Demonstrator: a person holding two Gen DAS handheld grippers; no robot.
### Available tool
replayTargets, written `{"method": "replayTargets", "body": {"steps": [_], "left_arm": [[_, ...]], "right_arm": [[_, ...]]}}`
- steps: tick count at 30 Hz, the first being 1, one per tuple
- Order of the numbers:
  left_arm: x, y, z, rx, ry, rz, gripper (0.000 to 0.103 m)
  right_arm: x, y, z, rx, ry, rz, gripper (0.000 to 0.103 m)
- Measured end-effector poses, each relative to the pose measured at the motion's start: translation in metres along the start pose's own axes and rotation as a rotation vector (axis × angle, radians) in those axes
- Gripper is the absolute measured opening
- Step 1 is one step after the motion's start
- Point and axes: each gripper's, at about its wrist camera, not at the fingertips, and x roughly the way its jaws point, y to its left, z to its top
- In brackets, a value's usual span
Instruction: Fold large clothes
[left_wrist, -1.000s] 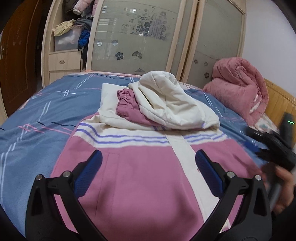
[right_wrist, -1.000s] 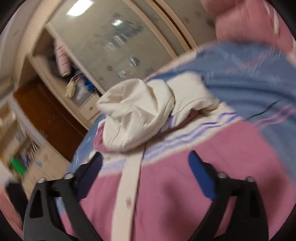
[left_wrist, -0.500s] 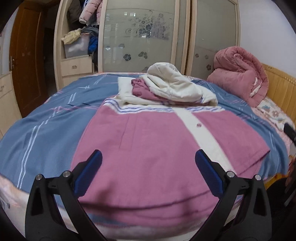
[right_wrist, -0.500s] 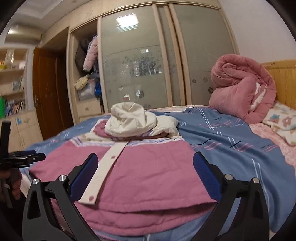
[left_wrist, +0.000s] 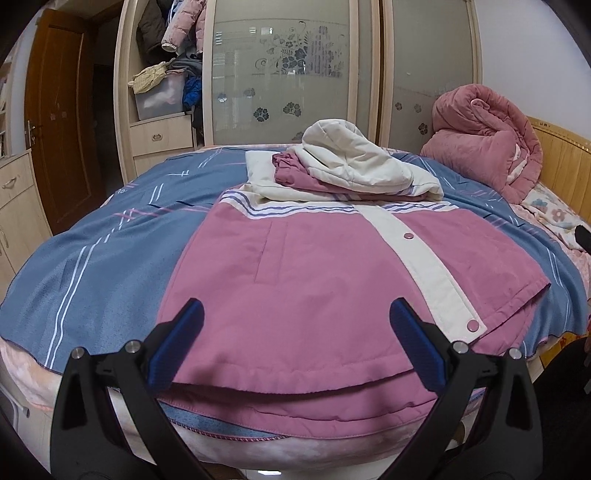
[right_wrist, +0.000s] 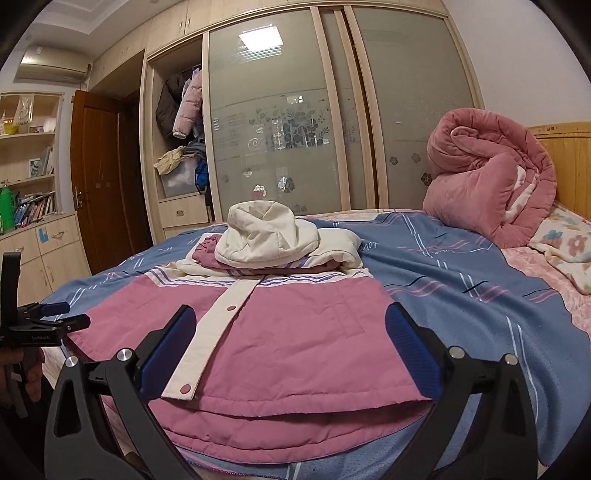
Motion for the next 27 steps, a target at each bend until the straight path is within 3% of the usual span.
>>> {"method": "replayTargets", "body": {"steps": [8, 14, 20, 23, 27], "left_arm": [[0.001, -0.002, 0.001, 0.005, -0.003, -0.022, 0.101], [-0.005, 0.004, 0.003, -0.017, -0.025, -0.041, 0.101], [-0.006, 0.017, 0.005, -0.063, -0.020, -0.058, 0.101], [-0.005, 0.024, 0.006, -0.094, -0.016, -0.066, 0.101], [-0.002, 0.028, 0.008, -0.122, -0.006, -0.082, 0.101]], "right_arm": [[0.004, -0.016, 0.002, 0.060, 0.008, -0.015, 0.102], [0.031, -0.087, -0.005, 0.383, 0.116, 0.016, 0.102], [0.059, -0.166, -0.041, 0.755, 0.234, 0.087, 0.102], [0.063, -0.183, -0.057, 0.850, 0.251, 0.155, 0.102], [0.066, -0.186, -0.065, 0.872, 0.275, 0.244, 0.102]]}}
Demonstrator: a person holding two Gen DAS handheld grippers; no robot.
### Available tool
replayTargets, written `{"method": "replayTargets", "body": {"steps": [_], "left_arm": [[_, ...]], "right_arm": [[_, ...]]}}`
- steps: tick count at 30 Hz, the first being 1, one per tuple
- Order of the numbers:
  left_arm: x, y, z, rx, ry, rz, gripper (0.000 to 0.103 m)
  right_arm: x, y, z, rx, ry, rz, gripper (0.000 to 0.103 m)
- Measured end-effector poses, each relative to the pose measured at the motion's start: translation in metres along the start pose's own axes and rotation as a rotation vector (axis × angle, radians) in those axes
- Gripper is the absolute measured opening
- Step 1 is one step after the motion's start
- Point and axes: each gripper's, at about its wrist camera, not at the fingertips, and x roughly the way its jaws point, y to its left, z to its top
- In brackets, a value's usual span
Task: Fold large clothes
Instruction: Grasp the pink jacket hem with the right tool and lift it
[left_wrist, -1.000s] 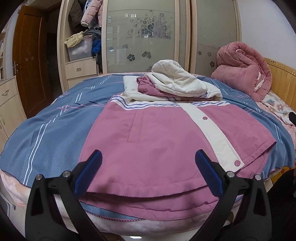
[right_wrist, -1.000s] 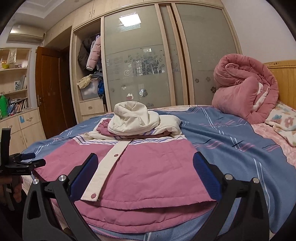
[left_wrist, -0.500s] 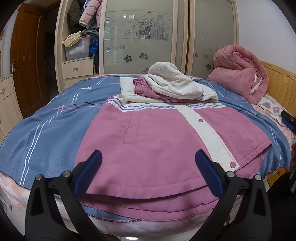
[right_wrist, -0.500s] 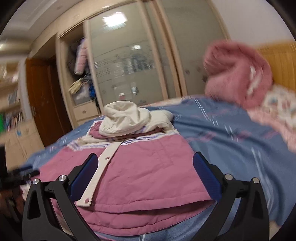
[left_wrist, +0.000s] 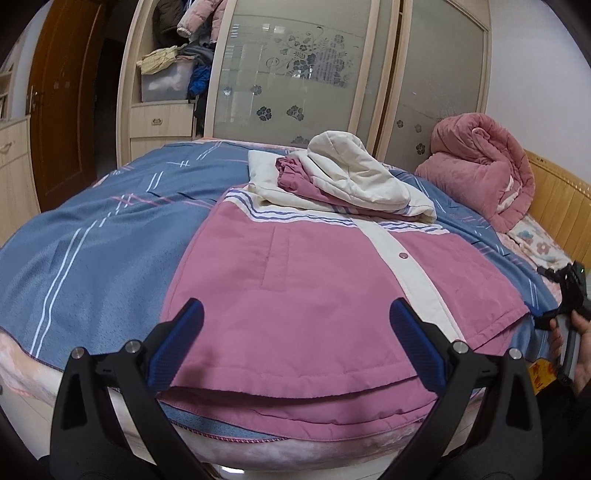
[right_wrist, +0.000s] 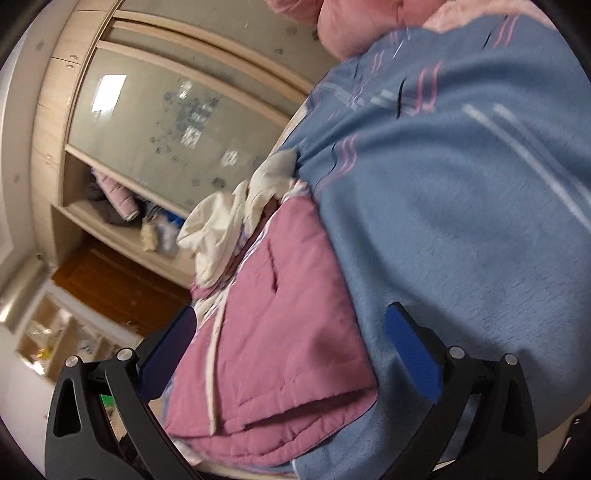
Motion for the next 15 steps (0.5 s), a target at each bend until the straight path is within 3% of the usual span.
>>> {"method": "replayTargets", "body": {"steps": [5, 12, 15], "left_arm": [[0.003, -0.004, 0.001, 0.001, 0.003, -0.010, 0.101], [0.006, -0.012, -0.001, 0.026, 0.013, -0.015, 0.101], [0.007, -0.012, -0.001, 0.022, 0.017, -0.015, 0.101]], "right_arm": [[-0.003, 0.011, -0.003, -0.059, 0.013, 0.055, 0.102], [0.018, 0.005, -0.016, -0.091, 0.122, -0.094, 0.102], [0.016, 0.006, -0.021, -0.073, 0.141, -0.048, 0.102]]}}
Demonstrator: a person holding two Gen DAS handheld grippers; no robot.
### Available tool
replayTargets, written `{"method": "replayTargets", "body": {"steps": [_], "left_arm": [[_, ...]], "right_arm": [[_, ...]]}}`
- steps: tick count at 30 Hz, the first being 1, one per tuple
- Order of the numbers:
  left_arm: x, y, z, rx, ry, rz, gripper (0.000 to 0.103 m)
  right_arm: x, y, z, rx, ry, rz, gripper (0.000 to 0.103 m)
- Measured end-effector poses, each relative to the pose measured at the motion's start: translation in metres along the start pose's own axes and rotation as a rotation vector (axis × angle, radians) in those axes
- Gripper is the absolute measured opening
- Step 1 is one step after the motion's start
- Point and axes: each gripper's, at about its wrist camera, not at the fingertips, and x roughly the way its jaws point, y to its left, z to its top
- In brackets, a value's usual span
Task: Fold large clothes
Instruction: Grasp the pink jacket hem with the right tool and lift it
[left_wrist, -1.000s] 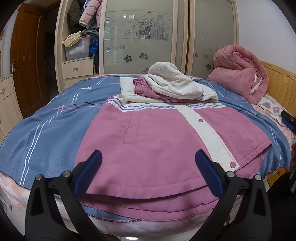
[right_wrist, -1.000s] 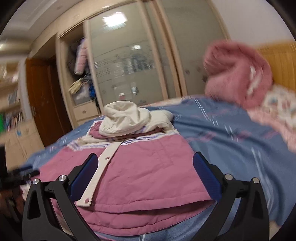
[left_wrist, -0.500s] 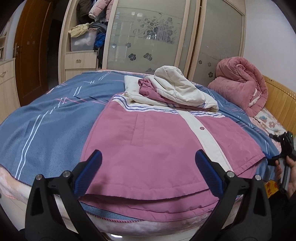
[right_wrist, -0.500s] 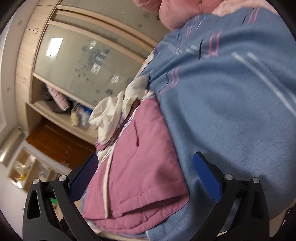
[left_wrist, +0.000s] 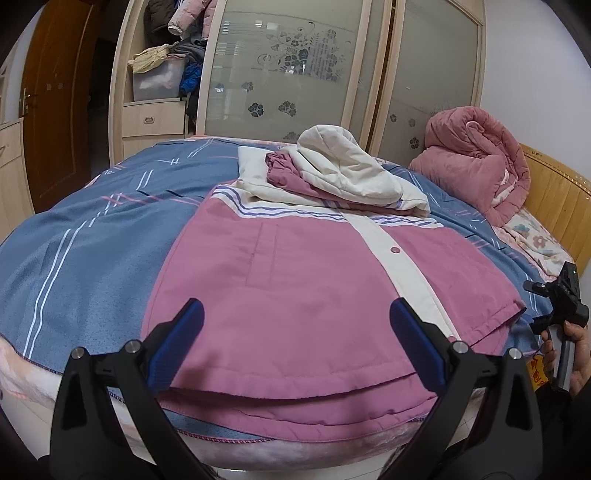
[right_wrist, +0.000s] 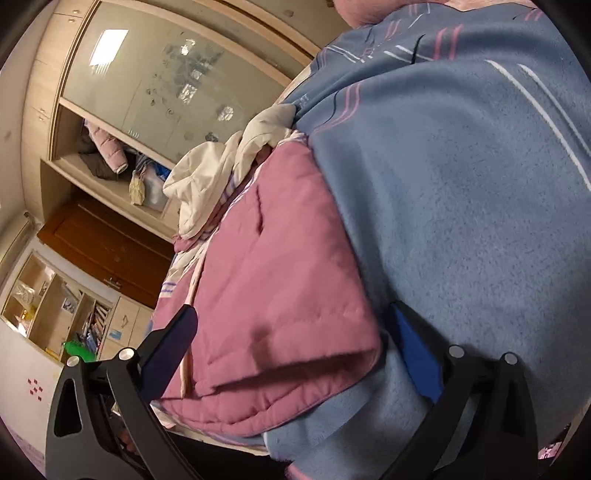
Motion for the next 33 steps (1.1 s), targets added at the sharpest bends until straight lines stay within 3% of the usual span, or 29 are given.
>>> {"method": "replayTargets", "body": {"steps": [4, 9, 14, 17, 20, 22, 25, 26, 28, 33], "left_arm": [[0.000, 0.002, -0.001, -0.004, 0.001, 0.002, 0.101], [-0.002, 0.003, -0.001, -0.007, -0.002, 0.003, 0.101], [-0.003, 0.008, -0.002, -0.013, 0.003, 0.009, 0.101], [-0.004, 0.012, -0.002, -0.029, 0.002, 0.008, 0.101], [-0.004, 0.013, -0.002, -0.035, 0.005, 0.002, 0.101], [-0.004, 0.011, -0.002, -0.028, 0.004, 0.000, 0.101], [-0.003, 0.009, -0.002, -0.021, 0.009, -0.004, 0.101], [-0.003, 0.008, -0.002, -0.020, 0.009, -0.005, 0.101], [-0.004, 0.008, -0.002, -0.019, 0.006, -0.005, 0.101], [-0.004, 0.011, -0.001, -0.037, 0.001, -0.010, 0.101]], "right_arm": [[0.000, 0.007, -0.011, -0.004, 0.022, 0.055, 0.102], [-0.011, 0.032, -0.013, -0.119, -0.059, 0.047, 0.102], [-0.013, 0.049, -0.008, -0.243, -0.101, -0.073, 0.102], [-0.016, 0.052, -0.003, -0.239, -0.103, -0.021, 0.102], [-0.005, 0.061, -0.008, -0.268, -0.035, 0.018, 0.102], [0.009, 0.060, -0.015, -0.265, 0.012, -0.047, 0.102], [0.025, 0.042, -0.021, -0.196, 0.055, -0.229, 0.102], [0.024, 0.038, -0.021, -0.179, 0.056, -0.240, 0.102], [0.019, 0.032, -0.020, -0.124, 0.057, -0.173, 0.102], [0.016, 0.029, -0.021, -0.006, 0.075, 0.117, 0.102]]}}
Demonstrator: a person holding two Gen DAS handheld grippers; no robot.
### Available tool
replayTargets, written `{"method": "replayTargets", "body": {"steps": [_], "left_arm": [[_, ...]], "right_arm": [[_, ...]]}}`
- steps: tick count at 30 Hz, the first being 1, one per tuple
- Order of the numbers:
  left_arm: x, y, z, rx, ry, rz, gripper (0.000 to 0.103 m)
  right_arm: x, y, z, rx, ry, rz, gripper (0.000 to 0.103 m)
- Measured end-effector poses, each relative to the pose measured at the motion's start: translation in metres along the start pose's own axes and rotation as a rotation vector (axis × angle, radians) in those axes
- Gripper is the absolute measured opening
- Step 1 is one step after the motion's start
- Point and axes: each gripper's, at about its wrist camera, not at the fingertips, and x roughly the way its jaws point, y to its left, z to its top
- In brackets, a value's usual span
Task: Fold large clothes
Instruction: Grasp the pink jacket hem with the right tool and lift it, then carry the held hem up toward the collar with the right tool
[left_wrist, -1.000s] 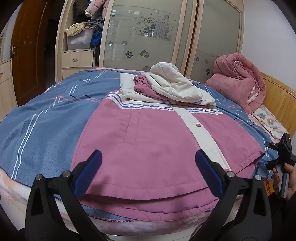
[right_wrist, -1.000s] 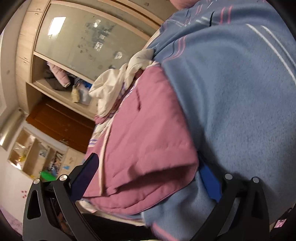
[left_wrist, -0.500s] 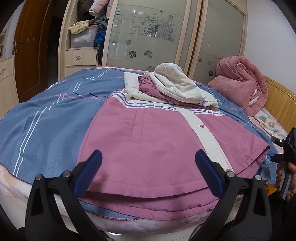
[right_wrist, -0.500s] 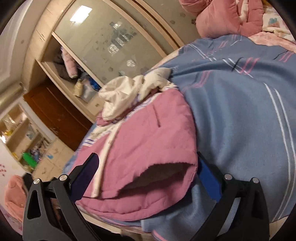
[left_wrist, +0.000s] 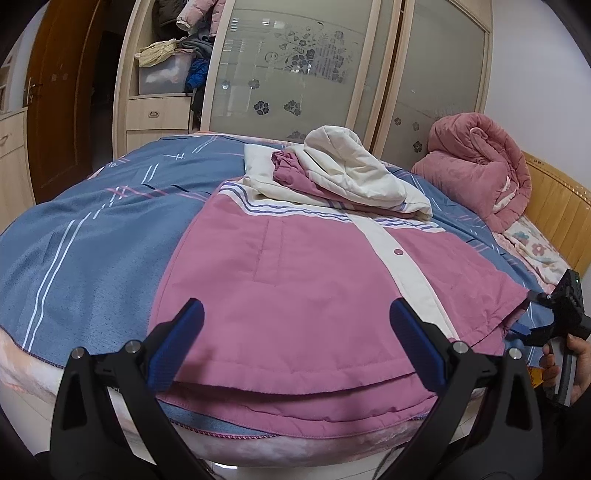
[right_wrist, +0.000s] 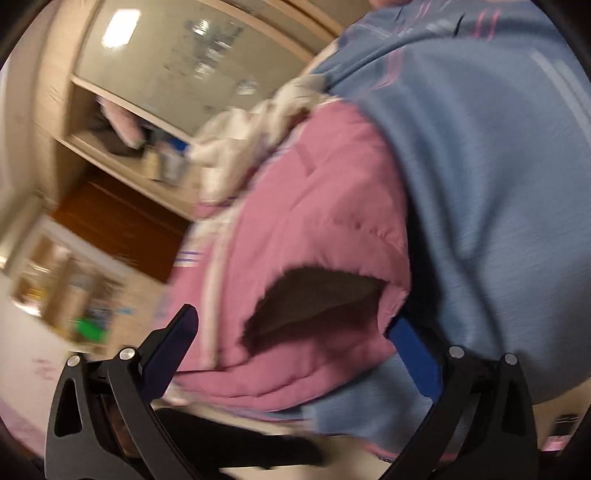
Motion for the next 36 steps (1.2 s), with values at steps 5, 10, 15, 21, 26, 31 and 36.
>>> {"method": "replayTargets", "body": {"steps": [5, 10, 15, 21, 26, 31, 36], "left_arm": [[0.000, 0.000, 0.000, 0.001, 0.000, 0.003, 0.101], [-0.001, 0.004, -0.001, -0.014, 0.005, 0.010, 0.101], [0.000, 0.003, -0.001, -0.014, 0.006, 0.006, 0.101], [0.000, 0.001, -0.001, -0.008, 0.008, 0.004, 0.101], [-0.001, 0.002, 0.000, -0.023, 0.001, 0.001, 0.101], [-0.003, 0.003, 0.001, -0.035, -0.015, -0.014, 0.101], [-0.009, 0.028, 0.005, -0.184, -0.046, -0.102, 0.101]], "right_arm": [[0.005, -0.019, -0.005, 0.069, -0.010, -0.211, 0.099], [0.005, -0.003, -0.007, 0.047, 0.008, 0.045, 0.099], [0.021, -0.009, -0.012, 0.067, 0.067, -0.062, 0.099], [0.018, -0.006, -0.014, 0.087, 0.069, -0.015, 0.099], [0.007, 0.013, -0.009, 0.013, -0.059, 0.018, 0.099], [0.027, 0.012, -0.008, 0.076, -0.048, 0.000, 0.099], [0.047, 0.025, -0.001, 0.072, -0.100, -0.048, 0.083]]}}
